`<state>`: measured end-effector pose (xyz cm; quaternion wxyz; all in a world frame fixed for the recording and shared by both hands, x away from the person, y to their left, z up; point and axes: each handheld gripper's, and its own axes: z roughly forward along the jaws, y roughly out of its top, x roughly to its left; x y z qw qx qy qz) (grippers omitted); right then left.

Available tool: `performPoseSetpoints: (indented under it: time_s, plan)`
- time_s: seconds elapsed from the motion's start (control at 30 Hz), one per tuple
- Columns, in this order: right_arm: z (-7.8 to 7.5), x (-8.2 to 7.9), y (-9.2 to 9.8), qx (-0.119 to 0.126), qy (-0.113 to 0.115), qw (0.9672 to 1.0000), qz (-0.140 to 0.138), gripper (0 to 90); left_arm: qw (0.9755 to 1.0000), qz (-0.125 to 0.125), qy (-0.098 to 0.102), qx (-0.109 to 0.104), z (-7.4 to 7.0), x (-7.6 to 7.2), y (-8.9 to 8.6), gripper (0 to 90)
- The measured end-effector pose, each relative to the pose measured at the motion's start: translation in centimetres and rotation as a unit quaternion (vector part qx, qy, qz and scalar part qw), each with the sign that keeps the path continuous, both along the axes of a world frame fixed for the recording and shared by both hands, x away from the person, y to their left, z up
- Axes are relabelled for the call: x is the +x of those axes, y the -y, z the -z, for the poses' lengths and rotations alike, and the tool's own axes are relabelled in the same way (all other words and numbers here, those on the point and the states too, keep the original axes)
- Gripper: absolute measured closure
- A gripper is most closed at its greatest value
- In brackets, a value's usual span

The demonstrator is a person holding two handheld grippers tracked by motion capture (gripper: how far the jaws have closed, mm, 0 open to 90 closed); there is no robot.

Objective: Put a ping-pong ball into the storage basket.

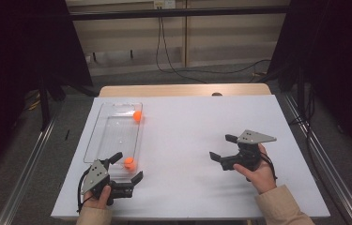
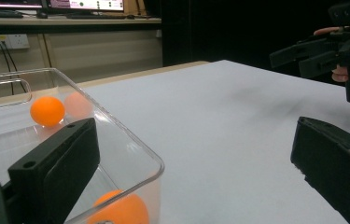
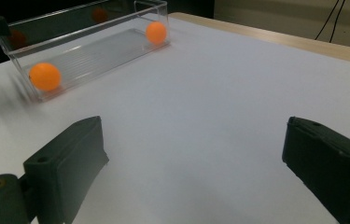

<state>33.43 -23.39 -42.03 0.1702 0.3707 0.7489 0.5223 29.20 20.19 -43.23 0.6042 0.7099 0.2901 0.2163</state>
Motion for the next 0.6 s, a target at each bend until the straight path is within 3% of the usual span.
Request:
performPoseSetpoints:
  time_s: [0.17, 0.6]
  plan:
    - [0.4, -0.9, 1.0, 0.000, 0.006, 1.0000, 0.003, 5.1, 1.0000, -0.001, -0.001, 0.004, 0.0, 0.0, -0.1, 1.1]
    - [1.8, -4.0, 5.1, 0.013, 0.021, 0.9986, 0.046, 4.4, 1.0000, -0.001, -0.002, 0.004, 0.1, 0.1, 0.0, 1.1]
